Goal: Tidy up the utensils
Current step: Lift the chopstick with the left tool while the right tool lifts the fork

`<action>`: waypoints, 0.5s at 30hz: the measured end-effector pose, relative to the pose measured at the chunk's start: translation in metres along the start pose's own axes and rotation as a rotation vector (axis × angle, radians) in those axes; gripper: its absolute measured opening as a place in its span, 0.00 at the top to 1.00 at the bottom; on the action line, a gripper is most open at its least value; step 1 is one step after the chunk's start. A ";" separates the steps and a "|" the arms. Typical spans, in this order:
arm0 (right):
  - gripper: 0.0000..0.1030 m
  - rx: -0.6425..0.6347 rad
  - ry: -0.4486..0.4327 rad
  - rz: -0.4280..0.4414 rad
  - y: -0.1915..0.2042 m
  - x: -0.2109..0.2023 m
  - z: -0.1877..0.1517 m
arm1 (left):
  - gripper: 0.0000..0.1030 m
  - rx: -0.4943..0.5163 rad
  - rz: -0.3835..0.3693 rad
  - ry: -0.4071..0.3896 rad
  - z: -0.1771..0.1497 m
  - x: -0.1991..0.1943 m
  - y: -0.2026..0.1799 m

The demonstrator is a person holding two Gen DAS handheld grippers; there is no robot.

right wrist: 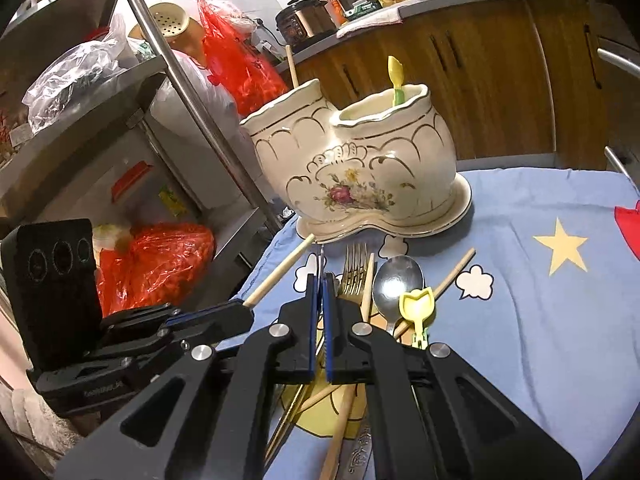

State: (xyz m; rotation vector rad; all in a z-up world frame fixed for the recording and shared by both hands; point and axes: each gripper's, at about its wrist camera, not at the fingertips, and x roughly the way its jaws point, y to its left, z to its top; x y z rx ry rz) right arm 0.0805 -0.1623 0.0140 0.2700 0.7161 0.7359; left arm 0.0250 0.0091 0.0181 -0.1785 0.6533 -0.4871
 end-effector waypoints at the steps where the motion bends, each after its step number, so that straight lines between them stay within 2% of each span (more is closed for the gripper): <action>1: 0.98 0.003 0.000 0.002 0.000 0.000 0.000 | 0.95 -0.002 0.001 -0.006 0.001 -0.001 0.001; 7: 0.98 -0.017 -0.049 0.001 0.008 -0.017 0.004 | 0.95 -0.017 0.002 -0.049 0.011 -0.016 0.003; 12: 0.98 -0.052 -0.134 -0.024 0.021 -0.043 0.018 | 0.95 -0.005 0.002 -0.128 0.038 -0.040 0.002; 15: 0.99 -0.084 -0.193 -0.073 0.028 -0.061 0.034 | 0.95 0.016 0.010 -0.167 0.061 -0.049 0.003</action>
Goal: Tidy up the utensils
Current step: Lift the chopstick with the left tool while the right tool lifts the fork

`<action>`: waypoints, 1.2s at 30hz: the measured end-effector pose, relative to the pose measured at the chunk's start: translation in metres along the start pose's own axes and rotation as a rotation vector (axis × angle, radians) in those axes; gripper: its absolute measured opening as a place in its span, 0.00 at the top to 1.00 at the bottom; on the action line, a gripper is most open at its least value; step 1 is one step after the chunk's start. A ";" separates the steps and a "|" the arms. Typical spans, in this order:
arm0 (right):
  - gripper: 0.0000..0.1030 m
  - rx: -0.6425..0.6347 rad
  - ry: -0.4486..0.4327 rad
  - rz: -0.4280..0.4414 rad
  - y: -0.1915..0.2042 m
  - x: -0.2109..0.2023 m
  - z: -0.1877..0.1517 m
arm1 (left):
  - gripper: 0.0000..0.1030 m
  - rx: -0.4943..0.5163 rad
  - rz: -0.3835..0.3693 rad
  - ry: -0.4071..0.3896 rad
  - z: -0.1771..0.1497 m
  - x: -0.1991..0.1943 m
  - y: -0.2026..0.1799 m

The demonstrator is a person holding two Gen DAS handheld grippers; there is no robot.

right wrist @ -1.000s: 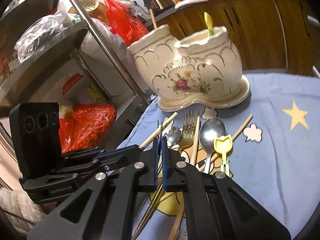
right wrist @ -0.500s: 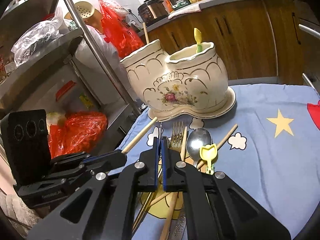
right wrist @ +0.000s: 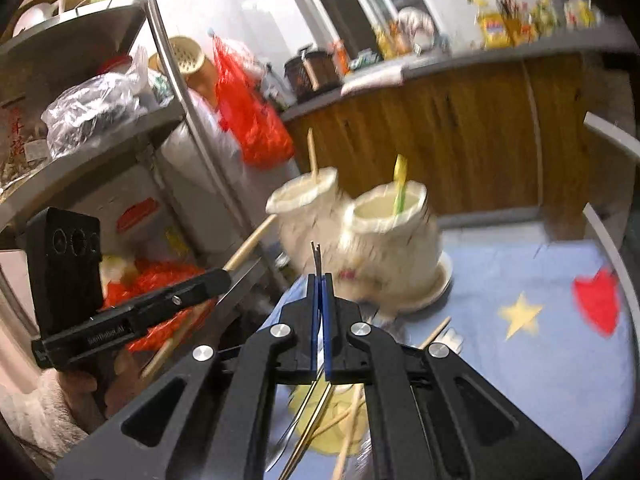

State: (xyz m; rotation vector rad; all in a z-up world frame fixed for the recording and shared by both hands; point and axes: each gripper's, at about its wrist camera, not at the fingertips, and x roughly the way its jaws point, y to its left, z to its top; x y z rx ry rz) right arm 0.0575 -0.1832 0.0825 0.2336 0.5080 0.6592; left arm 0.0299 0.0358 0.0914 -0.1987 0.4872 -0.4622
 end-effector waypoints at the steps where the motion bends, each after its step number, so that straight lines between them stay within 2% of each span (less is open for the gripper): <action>1: 0.99 -0.019 -0.025 -0.024 0.002 -0.005 0.009 | 0.95 0.007 0.003 -0.016 0.008 -0.001 0.000; 5: 0.99 -0.052 -0.119 -0.090 0.002 -0.021 0.048 | 0.95 0.027 0.002 -0.091 0.054 -0.003 0.004; 12: 0.99 -0.082 -0.303 -0.237 -0.003 -0.040 0.104 | 0.95 0.028 -0.003 -0.166 0.115 0.020 0.015; 15: 0.99 -0.077 -0.367 -0.281 -0.007 -0.037 0.115 | 0.95 0.008 -0.008 -0.164 0.134 0.040 0.026; 20: 0.99 -0.104 -0.448 -0.394 -0.016 -0.023 0.116 | 0.95 0.023 0.014 -0.170 0.145 0.071 0.040; 22: 0.99 -0.117 -0.449 -0.419 -0.021 -0.015 0.115 | 0.95 0.023 0.024 -0.183 0.147 0.082 0.045; 26: 0.99 -0.141 -0.398 -0.442 -0.033 0.010 0.112 | 0.95 0.003 0.005 -0.157 0.152 0.109 0.053; 31: 0.99 -0.128 -0.340 -0.409 -0.045 0.030 0.106 | 0.95 0.006 0.002 -0.133 0.148 0.134 0.061; 36: 0.99 -0.150 -0.313 -0.398 -0.046 0.044 0.100 | 0.95 0.000 -0.005 -0.138 0.142 0.136 0.068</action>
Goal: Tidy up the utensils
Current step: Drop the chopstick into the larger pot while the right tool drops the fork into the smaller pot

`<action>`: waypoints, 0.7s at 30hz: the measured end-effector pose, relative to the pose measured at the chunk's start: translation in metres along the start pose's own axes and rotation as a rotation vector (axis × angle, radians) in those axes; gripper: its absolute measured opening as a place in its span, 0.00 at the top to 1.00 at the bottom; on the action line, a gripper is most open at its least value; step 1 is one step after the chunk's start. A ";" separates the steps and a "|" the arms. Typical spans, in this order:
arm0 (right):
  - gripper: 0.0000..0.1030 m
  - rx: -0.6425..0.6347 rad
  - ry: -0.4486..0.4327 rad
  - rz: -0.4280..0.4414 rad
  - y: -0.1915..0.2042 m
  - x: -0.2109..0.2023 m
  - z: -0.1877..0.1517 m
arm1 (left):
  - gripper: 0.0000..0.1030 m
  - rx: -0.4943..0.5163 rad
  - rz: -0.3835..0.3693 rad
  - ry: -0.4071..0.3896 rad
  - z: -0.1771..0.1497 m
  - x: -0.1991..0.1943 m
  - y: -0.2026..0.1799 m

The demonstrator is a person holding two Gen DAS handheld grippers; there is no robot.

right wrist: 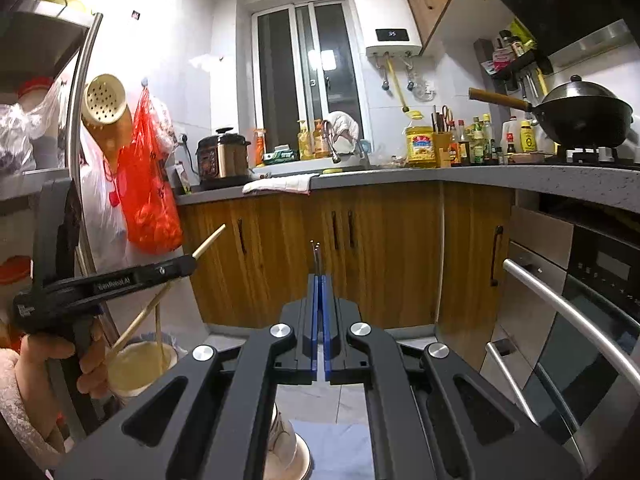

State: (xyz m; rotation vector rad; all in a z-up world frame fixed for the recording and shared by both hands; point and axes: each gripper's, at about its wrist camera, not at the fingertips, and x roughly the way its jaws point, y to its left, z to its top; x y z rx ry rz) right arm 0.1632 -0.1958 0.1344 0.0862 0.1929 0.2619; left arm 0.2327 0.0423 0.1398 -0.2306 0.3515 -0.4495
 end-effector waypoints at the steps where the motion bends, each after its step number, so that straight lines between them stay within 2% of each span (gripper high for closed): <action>1: 0.99 -0.003 0.002 0.004 0.001 0.002 -0.001 | 0.95 0.004 0.007 -0.005 0.000 -0.001 0.000; 4: 0.99 -0.007 0.002 0.015 0.005 0.003 -0.003 | 0.95 0.021 0.026 0.000 -0.003 -0.001 0.000; 12: 0.99 -0.036 0.014 0.027 0.014 0.006 -0.005 | 0.95 0.019 0.017 -0.001 -0.007 -0.004 0.000; 21: 0.98 -0.078 0.101 0.064 0.026 0.023 -0.016 | 0.95 0.013 0.013 0.011 -0.014 -0.008 0.003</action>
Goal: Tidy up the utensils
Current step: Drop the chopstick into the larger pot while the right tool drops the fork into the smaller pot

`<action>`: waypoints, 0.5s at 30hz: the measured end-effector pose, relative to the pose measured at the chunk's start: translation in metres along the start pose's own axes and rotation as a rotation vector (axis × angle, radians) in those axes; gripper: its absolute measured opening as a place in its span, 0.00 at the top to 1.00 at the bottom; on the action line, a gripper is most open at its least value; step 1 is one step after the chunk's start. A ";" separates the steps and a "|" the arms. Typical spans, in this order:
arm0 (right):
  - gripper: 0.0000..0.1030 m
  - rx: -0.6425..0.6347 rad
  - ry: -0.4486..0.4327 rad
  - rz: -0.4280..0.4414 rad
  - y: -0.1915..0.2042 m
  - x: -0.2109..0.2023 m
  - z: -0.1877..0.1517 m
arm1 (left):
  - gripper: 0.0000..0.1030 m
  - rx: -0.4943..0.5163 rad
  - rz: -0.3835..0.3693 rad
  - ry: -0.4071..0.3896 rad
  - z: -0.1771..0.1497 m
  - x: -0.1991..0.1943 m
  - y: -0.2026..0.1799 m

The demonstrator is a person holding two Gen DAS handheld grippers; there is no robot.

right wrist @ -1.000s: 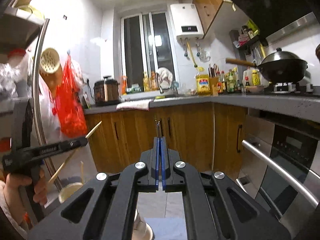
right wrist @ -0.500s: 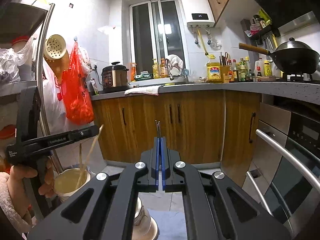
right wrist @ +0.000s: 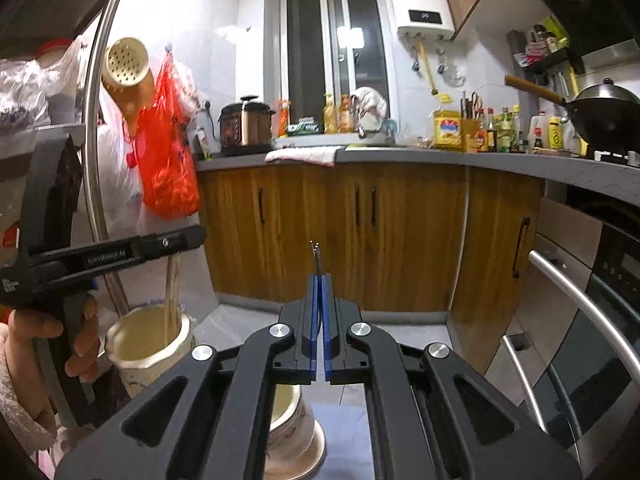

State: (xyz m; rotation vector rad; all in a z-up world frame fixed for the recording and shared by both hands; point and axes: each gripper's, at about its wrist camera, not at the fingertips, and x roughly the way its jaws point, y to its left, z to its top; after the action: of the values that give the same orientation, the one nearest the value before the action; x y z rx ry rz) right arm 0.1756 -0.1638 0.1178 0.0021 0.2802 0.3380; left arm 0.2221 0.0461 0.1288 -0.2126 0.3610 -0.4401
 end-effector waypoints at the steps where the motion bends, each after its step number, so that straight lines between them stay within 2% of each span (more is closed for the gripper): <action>1: 0.98 -0.004 0.009 0.005 0.001 0.002 -0.001 | 0.95 0.007 0.004 0.000 -0.001 -0.001 -0.001; 4: 0.98 -0.002 0.041 0.018 0.002 0.008 -0.005 | 0.90 0.029 0.019 -0.008 -0.003 -0.006 -0.005; 9: 0.98 0.035 0.096 0.048 -0.001 0.021 -0.012 | 0.89 0.061 0.038 -0.018 -0.005 -0.016 -0.013; 15: 0.96 0.044 0.108 0.060 0.001 0.024 -0.016 | 0.85 0.072 0.065 -0.019 -0.006 -0.033 -0.018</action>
State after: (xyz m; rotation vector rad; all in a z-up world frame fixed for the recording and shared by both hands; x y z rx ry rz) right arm 0.1932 -0.1558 0.0961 0.0357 0.3954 0.3924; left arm 0.1856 0.0439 0.1383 -0.1344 0.3319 -0.3865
